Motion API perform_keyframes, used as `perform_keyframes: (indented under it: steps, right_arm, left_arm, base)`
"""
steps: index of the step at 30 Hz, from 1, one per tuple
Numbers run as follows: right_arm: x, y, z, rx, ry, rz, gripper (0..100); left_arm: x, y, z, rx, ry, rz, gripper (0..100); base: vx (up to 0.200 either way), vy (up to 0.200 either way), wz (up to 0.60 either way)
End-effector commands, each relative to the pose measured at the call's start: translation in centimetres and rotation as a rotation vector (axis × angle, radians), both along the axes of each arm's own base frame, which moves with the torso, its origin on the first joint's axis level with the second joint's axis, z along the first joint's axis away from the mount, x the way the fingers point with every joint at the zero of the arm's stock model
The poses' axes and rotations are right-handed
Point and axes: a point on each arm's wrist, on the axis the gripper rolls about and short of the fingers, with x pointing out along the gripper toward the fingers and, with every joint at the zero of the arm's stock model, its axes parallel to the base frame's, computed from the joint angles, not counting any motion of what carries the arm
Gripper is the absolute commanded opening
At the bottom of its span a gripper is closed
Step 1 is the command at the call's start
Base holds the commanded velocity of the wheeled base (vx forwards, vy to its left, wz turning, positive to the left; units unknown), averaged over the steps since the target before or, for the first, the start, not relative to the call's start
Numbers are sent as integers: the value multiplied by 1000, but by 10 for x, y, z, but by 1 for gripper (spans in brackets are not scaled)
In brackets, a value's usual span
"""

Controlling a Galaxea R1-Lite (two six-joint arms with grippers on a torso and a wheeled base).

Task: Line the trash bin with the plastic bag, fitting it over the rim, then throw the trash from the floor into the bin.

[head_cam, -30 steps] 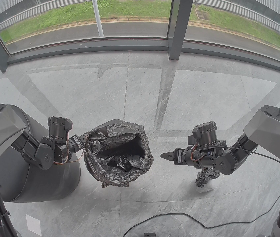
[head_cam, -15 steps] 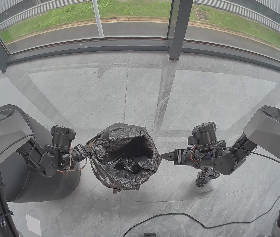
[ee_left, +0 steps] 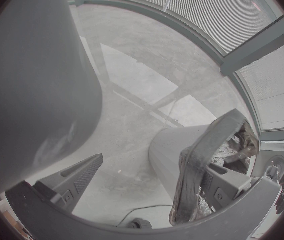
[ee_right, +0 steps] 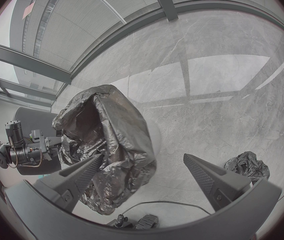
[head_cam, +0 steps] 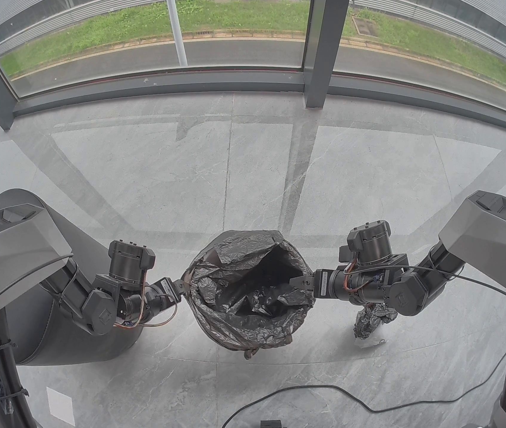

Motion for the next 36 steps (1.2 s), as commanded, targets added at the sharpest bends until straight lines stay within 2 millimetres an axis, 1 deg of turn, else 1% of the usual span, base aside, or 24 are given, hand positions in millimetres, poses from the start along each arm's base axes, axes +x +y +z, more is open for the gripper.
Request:
perform_keyframes:
  steps: [1, 8, 9, 17, 21, 23, 28, 29, 36]
  right_arm:
    - [0, 0, -1, 0, 2, 0, 100]
    - [0, 0, -2, 0, 4, -1, 100]
    - [0, 0, -2, -1, 3, 0, 100]
    - [2, 1, -7, -5, 13, -1, 100]
    - [2, 1, -7, -6, 14, -2, 100]
    - [2, 1, -8, -5, 15, -1, 100]
    - [3, 1, -10, -3, 11, -3, 100]
    - [3, 1, -10, 0, 4, -3, 100]
    - [4, 2, -13, 3, -7, -4, 100]
  left_arm:
    - [-8, -8, -6, -32, 39, -55, 100]
    - [-13, -14, -16, -62, 87, -116, 100]
    - [-16, -15, -19, -74, 107, -136, 100]
    - [-25, -18, -26, -122, 139, -207, 100]
    - [-27, -17, -26, -131, 97, -211, 100]
    - [-28, -17, -22, -136, 71, -216, 100]
    - [-30, -22, 1, -164, -20, -242, 100]
    - [-30, -23, 3, -166, -24, -244, 100]
    - [-30, -24, -1, -172, -7, -236, 100]
  base:
    - [0, 0, 0]
    - [0, 0, 0]
    - [0, 0, 0]
    - [0, 0, 0]
    - [0, 0, 0]
    - [0, 0, 0]
    - [0, 0, 0]
    - [0, 0, 0]
    - [0, 0, 0]
